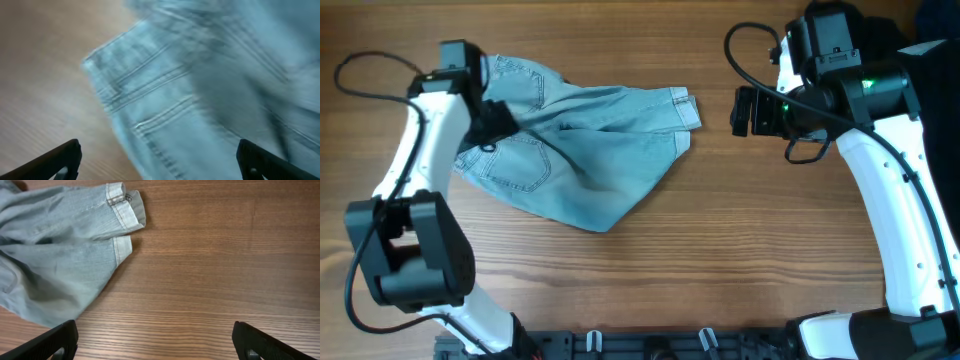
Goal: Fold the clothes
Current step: 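Grasp the jeans waistband with the left gripper and pull it left, then grasp a jeans leg hem with the right gripper and pull it right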
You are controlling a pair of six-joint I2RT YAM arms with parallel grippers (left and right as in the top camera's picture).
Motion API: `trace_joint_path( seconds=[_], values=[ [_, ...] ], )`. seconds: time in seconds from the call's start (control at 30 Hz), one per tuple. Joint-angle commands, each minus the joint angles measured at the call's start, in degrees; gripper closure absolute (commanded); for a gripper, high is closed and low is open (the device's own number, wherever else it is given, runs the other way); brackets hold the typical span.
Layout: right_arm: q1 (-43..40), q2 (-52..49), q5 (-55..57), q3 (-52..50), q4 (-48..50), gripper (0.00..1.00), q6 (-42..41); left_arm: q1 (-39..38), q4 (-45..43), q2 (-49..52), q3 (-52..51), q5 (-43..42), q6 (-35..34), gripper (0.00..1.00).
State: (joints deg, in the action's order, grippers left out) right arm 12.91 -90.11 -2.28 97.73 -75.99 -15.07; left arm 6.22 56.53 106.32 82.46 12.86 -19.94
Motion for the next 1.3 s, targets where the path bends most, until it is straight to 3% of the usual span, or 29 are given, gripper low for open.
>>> trace_joint_path(
  seconds=[0.0, 0.1, 0.2, 0.23, 0.43, 0.5, 0.57, 0.63, 0.7, 0.87, 1.0, 1.1, 1.2, 1.27],
  values=[
    [-0.28, -0.46, 1.01, -0.37, -0.20, 0.00, 1.64, 7.23, 5.77, 0.09, -0.26, 2.54, -10.45, 0.00],
    [-0.28, -0.46, 1.01, -0.37, 0.24, 0.00, 1.60, 15.58, 0.94, 0.46, -3.26, -5.22, -8.35, 0.00],
    [-0.28, -0.46, 0.98, -0.37, 0.28, 0.01, 1.42, 20.52, -6.12, 1.38, -5.16, -15.43, -2.93, 0.30],
    [-0.28, -0.46, 0.98, -0.37, 0.26, 0.00, 1.33, 21.00, -6.84, 1.86, -5.20, -15.41, -2.67, 0.34],
    [-0.28, -0.46, 0.96, -0.37, 0.24, 0.00, 0.92, 20.63, -10.10, 6.73, -5.22, -19.76, 0.48, 0.24],
    [-0.28, -0.46, 0.96, -0.37, 0.15, 0.00, 0.92, 20.33, -10.34, 8.98, -5.22, -20.15, 0.50, 0.25],
    [-0.28, -0.46, 0.98, -0.37, 0.07, 0.00, 0.96, 20.24, -10.69, 10.67, -5.22, -20.96, 0.50, 0.39],
    [-0.28, -0.46, 0.98, -0.37, 0.07, 0.00, 0.96, 20.24, -10.84, 10.88, -5.22, -21.22, 0.48, 0.58],
    [-0.28, -0.46, 1.01, -0.37, 0.11, 0.00, 0.98, 20.26, -10.38, 10.86, -5.22, -21.20, 0.46, 0.96],
    [-0.28, -0.46, 2.95, -0.37, 1.27, 0.00, -0.35, 23.52, -2.97, 0.90, -5.20, -21.22, -3.76, 0.96],
    [-0.28, -2.38, 0.79, -1.38, 5.79, 0.00, -2.84, 26.67, -1.62, -22.03, -5.20, -21.42, -6.27, 0.96],
    [-0.22, -7.96, -11.30, -5.22, 12.07, 0.00, 5.73, 26.14, -1.33, -33.03, -5.20, -21.38, -6.25, 0.96],
    [0.26, -12.98, -25.64, -8.13, 17.33, 0.02, 15.30, 26.14, 0.02, -35.34, -5.20, -21.40, -6.23, 0.96],
    [2.08, -15.52, -29.16, -8.31, 19.04, 0.01, 17.22, 26.14, 1.31, -35.06, -5.20, -21.40, -6.23, 0.96]
  ],
)
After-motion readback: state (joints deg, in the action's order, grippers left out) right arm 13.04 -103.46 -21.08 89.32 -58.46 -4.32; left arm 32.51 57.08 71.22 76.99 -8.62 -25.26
